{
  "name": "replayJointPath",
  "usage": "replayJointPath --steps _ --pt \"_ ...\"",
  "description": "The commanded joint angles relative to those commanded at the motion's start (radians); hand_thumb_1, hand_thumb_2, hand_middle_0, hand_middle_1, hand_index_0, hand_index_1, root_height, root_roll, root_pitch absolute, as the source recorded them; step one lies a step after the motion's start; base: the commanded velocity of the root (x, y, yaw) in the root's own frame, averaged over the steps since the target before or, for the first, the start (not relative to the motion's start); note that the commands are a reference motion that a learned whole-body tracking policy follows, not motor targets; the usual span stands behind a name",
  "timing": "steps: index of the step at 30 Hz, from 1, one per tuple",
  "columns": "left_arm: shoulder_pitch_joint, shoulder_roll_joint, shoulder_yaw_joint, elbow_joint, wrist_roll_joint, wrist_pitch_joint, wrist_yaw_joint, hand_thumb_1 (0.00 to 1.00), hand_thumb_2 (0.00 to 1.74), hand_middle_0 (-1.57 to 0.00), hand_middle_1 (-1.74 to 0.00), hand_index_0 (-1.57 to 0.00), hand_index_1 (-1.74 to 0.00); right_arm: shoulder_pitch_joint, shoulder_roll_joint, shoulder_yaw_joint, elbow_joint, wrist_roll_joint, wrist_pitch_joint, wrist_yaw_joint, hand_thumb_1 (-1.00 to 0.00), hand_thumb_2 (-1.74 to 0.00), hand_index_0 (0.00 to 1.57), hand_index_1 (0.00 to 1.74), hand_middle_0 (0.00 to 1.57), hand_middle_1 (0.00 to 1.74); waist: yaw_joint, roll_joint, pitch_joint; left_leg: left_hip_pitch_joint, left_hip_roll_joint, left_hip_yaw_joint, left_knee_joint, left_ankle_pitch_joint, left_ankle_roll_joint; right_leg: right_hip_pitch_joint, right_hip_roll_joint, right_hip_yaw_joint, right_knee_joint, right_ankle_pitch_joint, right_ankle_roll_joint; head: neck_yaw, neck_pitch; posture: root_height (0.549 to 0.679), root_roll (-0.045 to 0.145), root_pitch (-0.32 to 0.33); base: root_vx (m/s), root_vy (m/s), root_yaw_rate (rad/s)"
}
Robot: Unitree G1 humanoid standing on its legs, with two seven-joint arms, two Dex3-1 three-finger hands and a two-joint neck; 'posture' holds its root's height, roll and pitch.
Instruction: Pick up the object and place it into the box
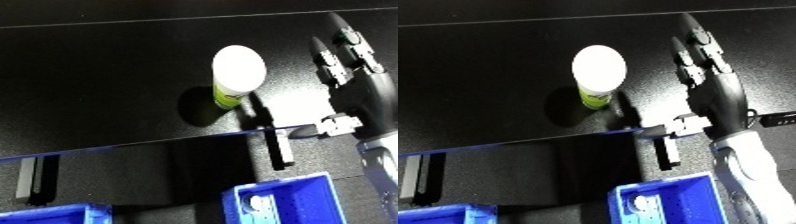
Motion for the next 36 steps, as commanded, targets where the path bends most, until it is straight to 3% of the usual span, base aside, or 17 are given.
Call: replayJointPath --steps 6,16,30,35,36 --pt "-0.01 -0.001 -0.031 -0.015 -0.008 0.011 0.0 0.0 0.0 0.0 0.0 0.0 0.0 -0.112 -0.024 0.069 0.188 -0.04 0.021 -0.025 0.0 0.0 0.0 0.0 0.0 0.0 0.023 0.016 0.009 -0.007 -0.013 -0.008 0.008 -0.003 0.0059 -0.008 -0.0081 -0.002 0.012 -0.002 -0.0056 0.073 0.015 0.63 0.04 -0.075 0.007 0.022 0.061" --pt "-0.025 0.002 -0.061 -0.027 -0.017 0.03 -0.009 0.0 0.0 0.0 0.0 0.0 0.0 -0.287 -0.032 0.195 0.432 -0.044 0.057 0.024 0.0 0.0 0.0 0.0 0.0 0.0 0.052 0.037 0.025 -0.02 -0.027 -0.012 0.018 -0.005 0.0099 -0.029 -0.0202 -0.002 0.029 -0.001 -0.0124 0.186 0.055 0.628 0.046 -0.075 -0.005 0.024 0.058" --pt "-0.038 -0.003 -0.086 -0.056 -0.031 0.06 0.001 0.0 0.0 0.0 0.0 0.0 0.0 -0.397 0.005 0.286 0.5 -0.047 0.099 0.085 0.0 0.0 0.0 0.0 0.0 0.0 0.075 0.048 0.035 -0.023 -0.041 -0.017 0.018 -0.005 0.0109 -0.038 -0.0292 -0.003 0.038 -0.003 -0.0164 0.254 0.095 0.627 0.053 -0.072 0.002 0.023 0.051" --pt "-0.044 -0.007 -0.091 -0.064 -0.034 0.064 0.005 0.0 0.0 0.0 0.0 0.0 0.0 -0.421 0.023 0.306 0.493 -0.033 0.114 0.116 -0.25 -0.44 0.39 0.44 0.39 0.44 0.08 0.049 0.04 -0.026 -0.042 -0.02 0.017 -0.003 0.0099 -0.041 -0.0311 -0.004 0.04 -0.003 -0.0167 0.268 0.11 0.627 0.054 -0.071 -0.011 0.006 0.034" --pt "-0.047 -0.009 -0.094 -0.068 -0.036 0.067 0.009 0.0 0.0 0.0 0.0 0.0 0.0 -0.428 0.034 0.314 0.486 -0.029 0.125 0.124 -0.35 -0.61 0.55 0.61 0.55 0.61 0.082 0.049 0.041 -0.026 -0.043 -0.02 0.016 -0.002 0.0094 -0.042 -0.0312 -0.005 0.039 -0.003 -0.0168 0.273 0.119 0.627 0.054 -0.07 -0.017 0.002 0.032"
